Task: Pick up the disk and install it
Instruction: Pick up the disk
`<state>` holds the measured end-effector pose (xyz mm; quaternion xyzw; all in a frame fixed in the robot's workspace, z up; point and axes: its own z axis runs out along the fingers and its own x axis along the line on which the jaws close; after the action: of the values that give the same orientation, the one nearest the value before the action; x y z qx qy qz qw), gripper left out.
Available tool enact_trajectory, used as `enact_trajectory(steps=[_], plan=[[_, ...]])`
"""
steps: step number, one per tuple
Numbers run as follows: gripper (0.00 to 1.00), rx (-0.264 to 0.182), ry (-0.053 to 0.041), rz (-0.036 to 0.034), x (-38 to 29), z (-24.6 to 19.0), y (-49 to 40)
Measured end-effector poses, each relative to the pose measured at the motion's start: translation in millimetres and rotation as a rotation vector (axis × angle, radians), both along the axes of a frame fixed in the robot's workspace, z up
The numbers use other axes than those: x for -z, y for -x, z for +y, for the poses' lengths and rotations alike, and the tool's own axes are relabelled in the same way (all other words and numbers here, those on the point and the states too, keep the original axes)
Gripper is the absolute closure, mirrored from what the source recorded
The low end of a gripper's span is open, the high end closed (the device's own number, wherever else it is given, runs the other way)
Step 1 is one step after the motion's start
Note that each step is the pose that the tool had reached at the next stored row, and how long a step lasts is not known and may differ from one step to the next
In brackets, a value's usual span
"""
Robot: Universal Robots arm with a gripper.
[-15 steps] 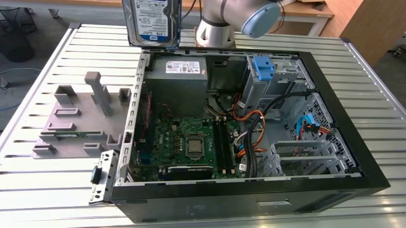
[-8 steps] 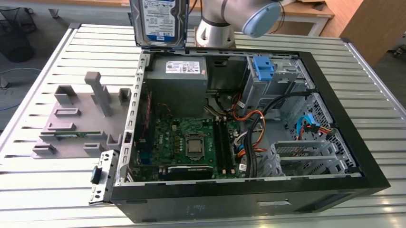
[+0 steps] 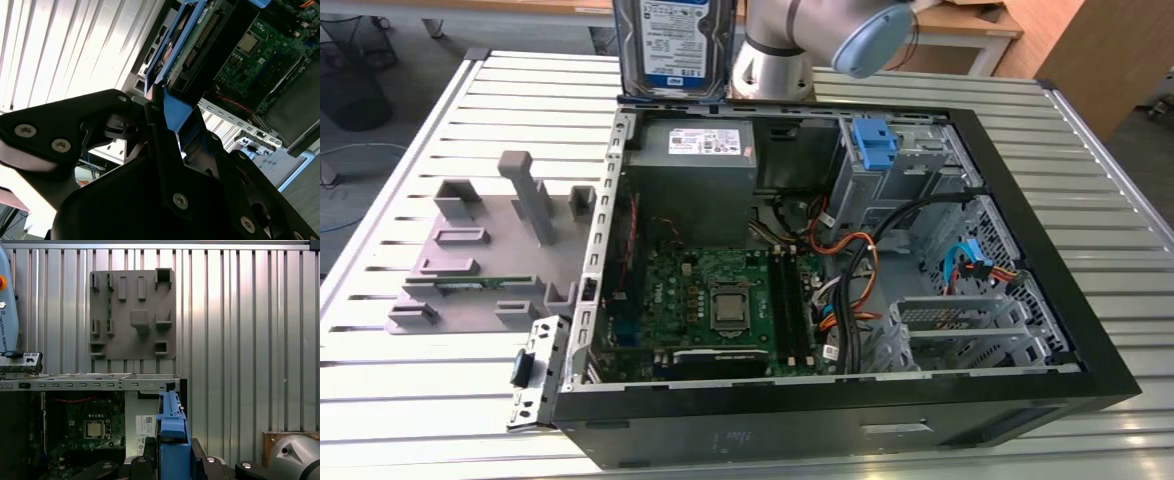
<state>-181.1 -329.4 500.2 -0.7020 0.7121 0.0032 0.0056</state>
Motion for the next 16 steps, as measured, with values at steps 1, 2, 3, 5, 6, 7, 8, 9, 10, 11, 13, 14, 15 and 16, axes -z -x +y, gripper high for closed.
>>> enact_trajectory(steps=[1,2,3,5,6,7,8,9,10,11,13,14,15,16], plan=[[0.64,0.0,0.0,0.0,0.0,0.0,-2.0],[0.64,0.0,0.0,0.0001,0.0,0.0,-4.0],[0.64,0.0,0.0,0.0,0.0,0.0,-6.0],[0.64,0.0,0.0,0.0,0.0,0.0,-10.2],[0.64,0.0,0.0,0.0,0.0,0.0,-12.2],[0.64,0.0,0.0,0.0,0.0,0.0,-14.2],[0.64,0.0,0.0,0.0,0.0,0.0,-16.1],[0.64,0.0,0.0,0.0,0.0,0.0,-18.0],[0.64,0.0,0.0,0.0001,0.0,0.0,-20.0],[0.64,0.0,0.0,0.0,0.0,0.0,-21.9],[0.64,0.0,0.0,0.0,0.0,0.0,-26.2],[0.64,0.0,0.0,0.0,0.1,0.0,-28.1],[0.64,0.0,0.0,0.0,0.0,0.0,-30.0],[0.64,0.0,0.0,0.0001,0.0,0.0,-32.0]])
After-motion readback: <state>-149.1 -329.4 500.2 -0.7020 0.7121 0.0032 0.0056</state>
